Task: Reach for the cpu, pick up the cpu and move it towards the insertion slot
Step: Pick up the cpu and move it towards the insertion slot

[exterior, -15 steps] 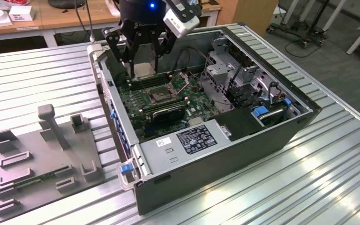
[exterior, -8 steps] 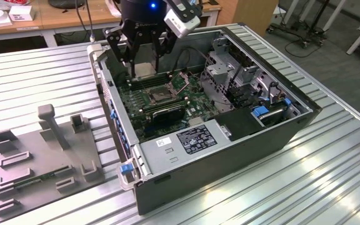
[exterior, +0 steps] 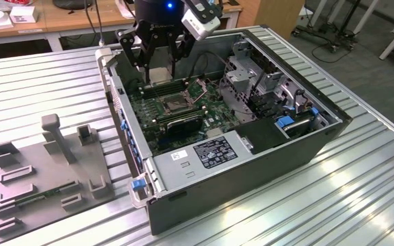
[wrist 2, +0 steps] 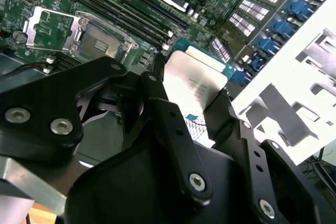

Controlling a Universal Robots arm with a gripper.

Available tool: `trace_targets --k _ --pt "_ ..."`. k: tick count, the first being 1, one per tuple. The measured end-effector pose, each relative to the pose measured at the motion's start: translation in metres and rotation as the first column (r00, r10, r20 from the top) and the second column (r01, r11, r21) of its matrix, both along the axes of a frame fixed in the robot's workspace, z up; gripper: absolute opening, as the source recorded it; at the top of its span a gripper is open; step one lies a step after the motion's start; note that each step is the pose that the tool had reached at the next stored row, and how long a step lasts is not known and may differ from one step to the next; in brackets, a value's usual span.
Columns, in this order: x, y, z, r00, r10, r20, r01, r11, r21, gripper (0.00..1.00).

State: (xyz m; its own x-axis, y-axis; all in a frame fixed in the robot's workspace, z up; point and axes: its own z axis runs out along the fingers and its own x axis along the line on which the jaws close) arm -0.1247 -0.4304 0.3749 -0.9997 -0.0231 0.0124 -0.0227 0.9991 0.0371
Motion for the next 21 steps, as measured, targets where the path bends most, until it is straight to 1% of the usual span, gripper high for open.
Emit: trace_targets --k 3,10,21 --pt "0.0015 0.0027 -0.0009 1.0 0.0 0.0 0.0 1.0 0.0001 0.55" --pt "0.0032 0.0066 -0.0023 1.0 0.0 0.0 0.0 1.0 0.0001 0.55" --pt "0.0034 0.0078 -0.0039 1.0 0.0 0.0 0.0 1.0 0.0 0.55"
